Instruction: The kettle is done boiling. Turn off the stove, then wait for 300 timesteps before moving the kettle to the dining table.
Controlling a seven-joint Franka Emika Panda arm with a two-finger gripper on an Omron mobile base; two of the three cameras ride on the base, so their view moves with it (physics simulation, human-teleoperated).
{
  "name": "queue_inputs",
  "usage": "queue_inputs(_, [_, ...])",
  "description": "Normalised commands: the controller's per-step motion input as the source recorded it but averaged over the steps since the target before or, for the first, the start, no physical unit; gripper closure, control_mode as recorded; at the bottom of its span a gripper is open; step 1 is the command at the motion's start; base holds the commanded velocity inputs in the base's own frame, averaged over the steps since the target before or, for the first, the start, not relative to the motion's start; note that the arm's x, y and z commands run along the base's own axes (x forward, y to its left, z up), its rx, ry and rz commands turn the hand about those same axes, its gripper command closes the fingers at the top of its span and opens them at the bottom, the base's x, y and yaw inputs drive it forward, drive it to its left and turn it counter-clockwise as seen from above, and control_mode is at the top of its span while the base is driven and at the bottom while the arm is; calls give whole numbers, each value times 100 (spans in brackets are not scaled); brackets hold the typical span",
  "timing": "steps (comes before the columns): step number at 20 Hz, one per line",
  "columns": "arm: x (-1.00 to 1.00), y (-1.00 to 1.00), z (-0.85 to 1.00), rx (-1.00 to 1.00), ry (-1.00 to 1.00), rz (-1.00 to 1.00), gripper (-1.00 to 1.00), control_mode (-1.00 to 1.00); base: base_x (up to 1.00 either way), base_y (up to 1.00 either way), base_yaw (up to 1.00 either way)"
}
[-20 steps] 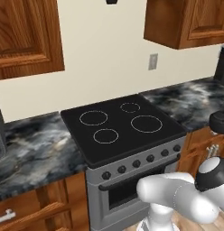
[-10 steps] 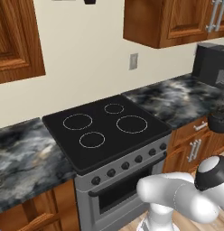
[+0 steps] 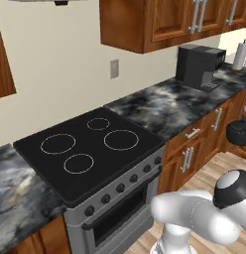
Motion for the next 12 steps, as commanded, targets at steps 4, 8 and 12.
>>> queue_inputs(4, [0, 0, 0, 0, 0, 0, 100, 100, 0, -33, -36])
queue_inputs(8, [0, 0, 0, 0, 0, 0, 100, 100, 0, -32, -36])
queue_inputs(12, [0, 0, 0, 0, 0, 0, 100, 100, 0, -27, -37])
